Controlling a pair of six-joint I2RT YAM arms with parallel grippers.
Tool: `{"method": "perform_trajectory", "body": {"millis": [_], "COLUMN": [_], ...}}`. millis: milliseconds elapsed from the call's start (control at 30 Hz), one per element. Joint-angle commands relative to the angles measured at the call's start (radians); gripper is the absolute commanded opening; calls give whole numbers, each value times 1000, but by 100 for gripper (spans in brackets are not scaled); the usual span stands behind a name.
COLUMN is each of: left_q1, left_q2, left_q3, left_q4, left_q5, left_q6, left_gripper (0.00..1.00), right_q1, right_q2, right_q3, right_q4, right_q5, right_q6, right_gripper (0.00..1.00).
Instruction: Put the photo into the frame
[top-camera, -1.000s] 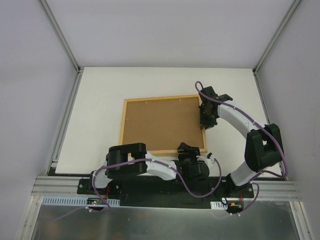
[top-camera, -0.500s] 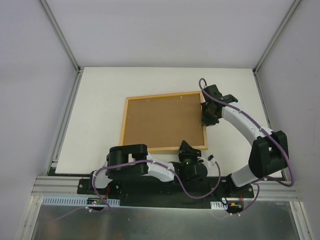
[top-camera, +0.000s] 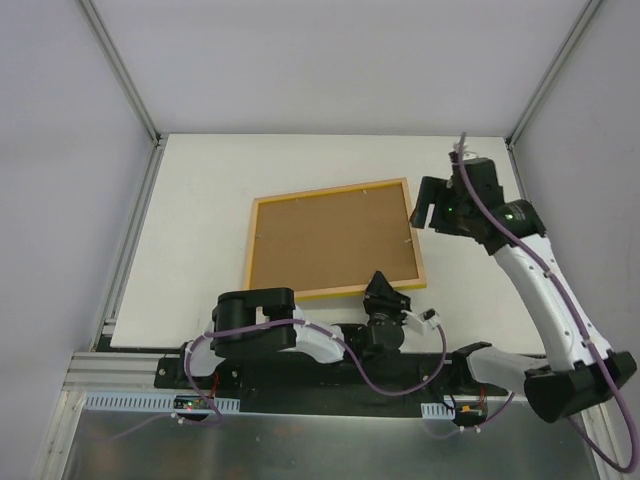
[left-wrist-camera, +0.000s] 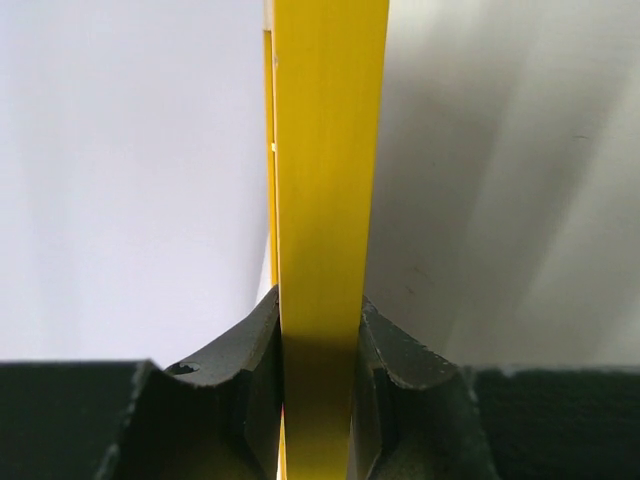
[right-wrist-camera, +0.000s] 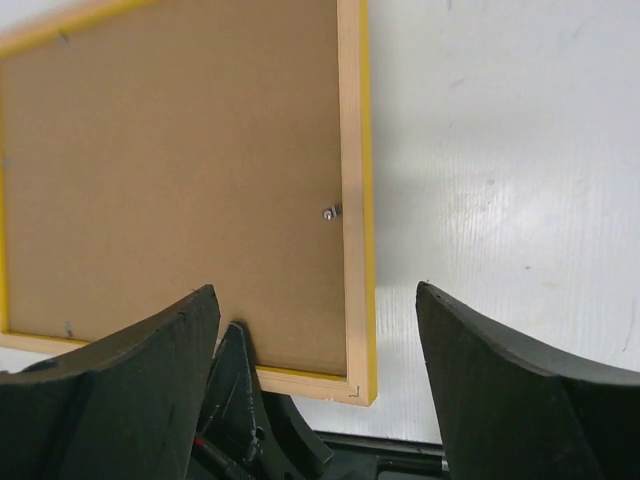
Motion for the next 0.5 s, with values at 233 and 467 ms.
{"method": "perform_trajectory", "body": {"millis": [233, 467], "left_q1": [10, 46], "left_q2": [-340, -437], "left_q3": [148, 327], "left_q4": [-382, -857], "left_q5": [43, 128], "left_q6": [-232, -436], "left_gripper": [0, 0], "right_q1": [-178, -248], "right_q2": [-175, -158], "right_q3": [197, 191], "right_q4": [-57, -45], "right_q5": [32, -40], "right_q6": [-16, -10], "right_gripper": [83, 83]}}
